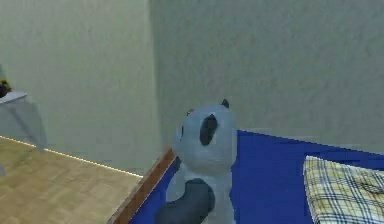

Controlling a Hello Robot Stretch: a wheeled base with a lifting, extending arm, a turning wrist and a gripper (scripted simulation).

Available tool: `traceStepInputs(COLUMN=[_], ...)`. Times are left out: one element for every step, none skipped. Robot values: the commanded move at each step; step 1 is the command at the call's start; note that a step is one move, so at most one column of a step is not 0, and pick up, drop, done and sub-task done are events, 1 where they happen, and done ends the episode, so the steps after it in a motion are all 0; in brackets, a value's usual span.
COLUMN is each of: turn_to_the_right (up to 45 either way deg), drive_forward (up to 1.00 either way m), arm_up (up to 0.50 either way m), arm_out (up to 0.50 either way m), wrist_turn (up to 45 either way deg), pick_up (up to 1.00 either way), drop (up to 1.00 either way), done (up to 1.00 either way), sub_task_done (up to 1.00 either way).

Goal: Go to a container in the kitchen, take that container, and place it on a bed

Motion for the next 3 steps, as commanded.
traceStepInputs(turn_to_the_right=[45.0, 39.0, 15.0], drive_forward=[0.0, 0.0, 0.0], arm_up=[0.0, 0.0, 0.0], arm_out=[0.0, 0.0, 0.0], wrist_turn=[0.0, 0.0, 0.0], pick_up=[0.0, 0.0, 0.0], drop=[0.0, 0.0, 0.0], done=[0.0, 0.0, 0.0], sub_task_done=[0.0, 0.0, 0.0])
